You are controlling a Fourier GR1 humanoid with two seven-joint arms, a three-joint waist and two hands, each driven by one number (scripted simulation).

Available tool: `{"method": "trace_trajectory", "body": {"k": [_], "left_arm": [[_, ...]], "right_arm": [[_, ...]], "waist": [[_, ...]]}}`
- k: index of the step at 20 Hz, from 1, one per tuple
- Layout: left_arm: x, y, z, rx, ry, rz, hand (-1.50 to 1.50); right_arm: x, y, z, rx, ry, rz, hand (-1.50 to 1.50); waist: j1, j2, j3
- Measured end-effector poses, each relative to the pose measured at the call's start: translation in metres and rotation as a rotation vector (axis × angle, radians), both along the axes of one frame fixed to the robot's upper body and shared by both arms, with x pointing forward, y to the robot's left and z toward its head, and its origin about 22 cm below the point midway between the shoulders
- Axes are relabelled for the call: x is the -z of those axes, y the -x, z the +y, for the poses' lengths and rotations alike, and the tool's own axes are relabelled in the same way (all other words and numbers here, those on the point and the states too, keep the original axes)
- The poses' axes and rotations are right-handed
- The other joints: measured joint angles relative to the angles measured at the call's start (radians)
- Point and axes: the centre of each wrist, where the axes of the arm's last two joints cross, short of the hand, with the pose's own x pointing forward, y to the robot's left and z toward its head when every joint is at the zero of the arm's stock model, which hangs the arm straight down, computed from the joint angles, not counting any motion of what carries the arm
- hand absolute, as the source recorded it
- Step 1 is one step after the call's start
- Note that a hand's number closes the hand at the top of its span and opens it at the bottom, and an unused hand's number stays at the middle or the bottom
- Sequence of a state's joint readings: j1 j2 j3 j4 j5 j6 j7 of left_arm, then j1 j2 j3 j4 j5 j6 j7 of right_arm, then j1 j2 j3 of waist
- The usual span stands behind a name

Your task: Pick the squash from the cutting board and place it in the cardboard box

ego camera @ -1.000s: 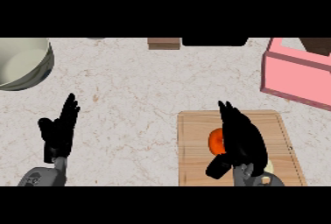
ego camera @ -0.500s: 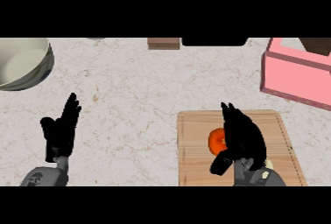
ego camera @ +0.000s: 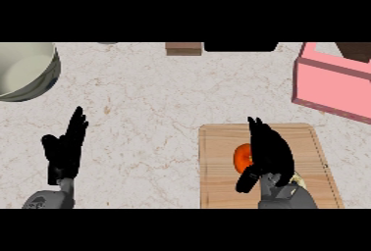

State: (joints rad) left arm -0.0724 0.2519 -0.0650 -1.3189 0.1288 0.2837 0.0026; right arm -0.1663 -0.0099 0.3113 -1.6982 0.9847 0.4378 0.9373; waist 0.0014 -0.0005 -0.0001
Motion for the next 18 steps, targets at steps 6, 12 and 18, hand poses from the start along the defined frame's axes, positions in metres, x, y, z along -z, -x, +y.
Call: {"method": "trace_trajectory", "body": {"k": [6, 12, 18], "left_arm": [[-0.004, -0.004, -0.003, -0.003, -0.004, 0.000, 0.00], [-0.002, -0.006, -0.001, -0.001, -0.003, 0.002, 0.00], [-0.004, -0.004, 0.003, 0.003, 0.002, 0.003, 0.00]], "right_arm": [[0.012, -0.011, 0.002, 0.009, 0.007, 0.007, -1.50], [0.031, -0.010, 0.000, -0.032, -0.001, -0.014, 1.50], [0.034, -0.016, 0.008, -0.073, 0.038, -0.114, 1.50]], "waist": [[0.000, 0.000, 0.000], [0.000, 0.000, 0.000], [0.001, 0.000, 0.000]]}}
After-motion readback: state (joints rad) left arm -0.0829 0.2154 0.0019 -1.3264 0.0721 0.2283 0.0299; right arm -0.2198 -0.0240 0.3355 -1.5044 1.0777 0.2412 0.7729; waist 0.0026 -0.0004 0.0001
